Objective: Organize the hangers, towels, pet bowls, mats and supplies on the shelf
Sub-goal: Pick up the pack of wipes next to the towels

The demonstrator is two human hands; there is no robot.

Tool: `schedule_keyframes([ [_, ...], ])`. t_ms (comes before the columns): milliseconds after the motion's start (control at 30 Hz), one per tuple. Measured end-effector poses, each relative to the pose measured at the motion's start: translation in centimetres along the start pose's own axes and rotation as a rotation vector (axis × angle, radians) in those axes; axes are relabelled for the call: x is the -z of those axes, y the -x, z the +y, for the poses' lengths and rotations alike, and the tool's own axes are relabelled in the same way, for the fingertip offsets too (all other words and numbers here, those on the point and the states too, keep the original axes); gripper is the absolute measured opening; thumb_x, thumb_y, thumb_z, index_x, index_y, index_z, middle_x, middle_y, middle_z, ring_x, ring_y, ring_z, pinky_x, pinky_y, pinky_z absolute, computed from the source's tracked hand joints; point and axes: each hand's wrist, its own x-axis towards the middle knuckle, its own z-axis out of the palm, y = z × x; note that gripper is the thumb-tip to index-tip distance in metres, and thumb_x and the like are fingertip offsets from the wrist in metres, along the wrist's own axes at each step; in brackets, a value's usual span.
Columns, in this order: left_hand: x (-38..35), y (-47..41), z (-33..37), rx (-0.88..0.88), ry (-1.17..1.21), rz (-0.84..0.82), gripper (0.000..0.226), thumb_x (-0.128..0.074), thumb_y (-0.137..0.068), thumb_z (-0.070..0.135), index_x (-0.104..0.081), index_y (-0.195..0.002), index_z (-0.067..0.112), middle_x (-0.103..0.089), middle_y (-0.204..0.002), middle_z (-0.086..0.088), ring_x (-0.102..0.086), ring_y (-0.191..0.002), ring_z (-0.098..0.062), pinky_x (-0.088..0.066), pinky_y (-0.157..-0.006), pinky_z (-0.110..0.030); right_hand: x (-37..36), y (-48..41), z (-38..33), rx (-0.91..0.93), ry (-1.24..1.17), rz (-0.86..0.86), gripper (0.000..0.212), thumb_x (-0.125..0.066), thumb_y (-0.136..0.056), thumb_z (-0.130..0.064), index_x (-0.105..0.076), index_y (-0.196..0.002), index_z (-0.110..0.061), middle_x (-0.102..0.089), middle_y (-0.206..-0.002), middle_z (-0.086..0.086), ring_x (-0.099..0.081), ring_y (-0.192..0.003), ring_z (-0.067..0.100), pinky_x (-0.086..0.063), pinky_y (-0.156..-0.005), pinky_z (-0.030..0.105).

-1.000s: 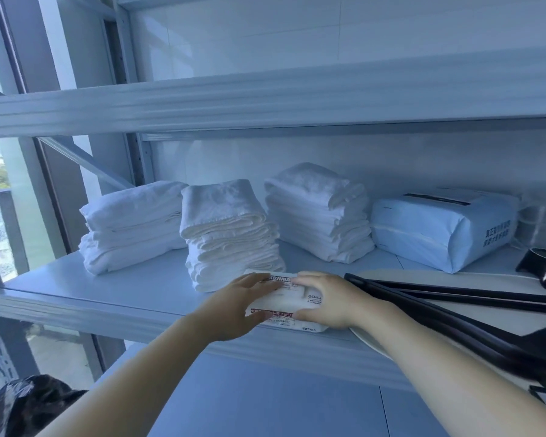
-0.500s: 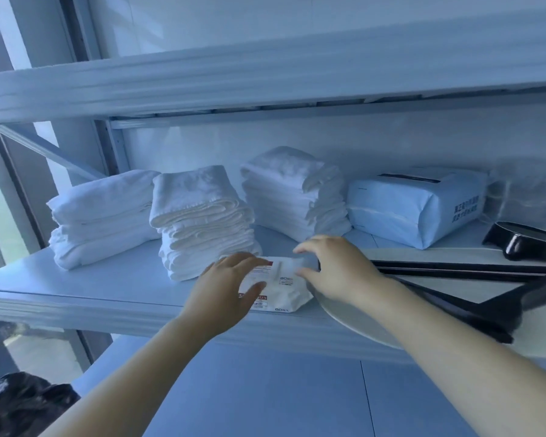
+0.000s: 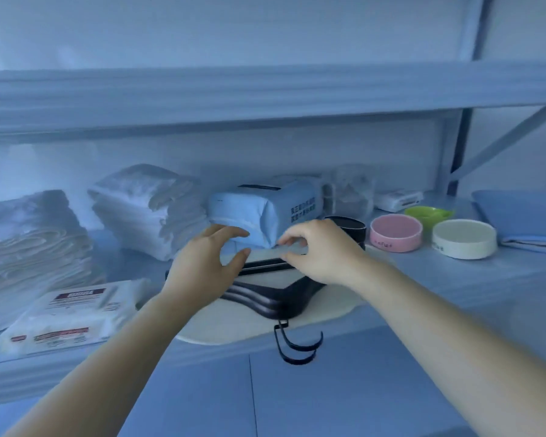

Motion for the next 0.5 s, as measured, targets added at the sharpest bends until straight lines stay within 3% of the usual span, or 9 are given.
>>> schedule_keyframes([
  [167, -5.6, -2.4, 9.6, -0.14, 0.046, -0.141, 0.026, -0.057, -0.088, 0.038, -0.059, -0.114, 0.034, -0.061, -0.113, 0.016, -0.055, -0.103, -0.004, -0.041, -0.081, -0.022, 4.4, 4.9, 7.4, -0.119, -0.095, 0.067, 0.019, -0.067, -0.083, -0.027, -0.068, -0.102, -0.024, -0.065, -0.096, -0.011, -0.06, -0.091, 0.012, -0.049, -0.084, 0.028],
  [367, -9.8, -4.0, 19.5, -0.247, -0.007, -0.282, 0.022, -0.057, -0.086, 0.039, -0.06, -0.108, 0.039, -0.061, -0.099, 0.023, -0.057, -0.093, -0.004, -0.047, -0.081, -0.028, 9.8, 11.9, 17.0, -0.186, -0.099, 0.146, 0.018, -0.065, -0.085, -0.022, -0.068, -0.103, -0.02, -0.067, -0.101, -0.008, -0.058, -0.091, 0.011, -0.042, -0.074, 0.018],
  [500, -12.6, -4.8, 25.4, -0.261, 0.054, -0.307, 0.02, -0.057, -0.085, 0.041, -0.059, -0.105, 0.04, -0.061, -0.093, 0.023, -0.058, -0.091, -0.004, -0.049, -0.083, -0.03, 13.0, 15.4, 22.0, -0.23, -0.113, 0.245, 0.014, -0.065, -0.085, -0.024, -0.069, -0.098, -0.025, -0.067, -0.097, -0.013, -0.058, -0.091, 0.006, -0.043, -0.075, 0.016],
])
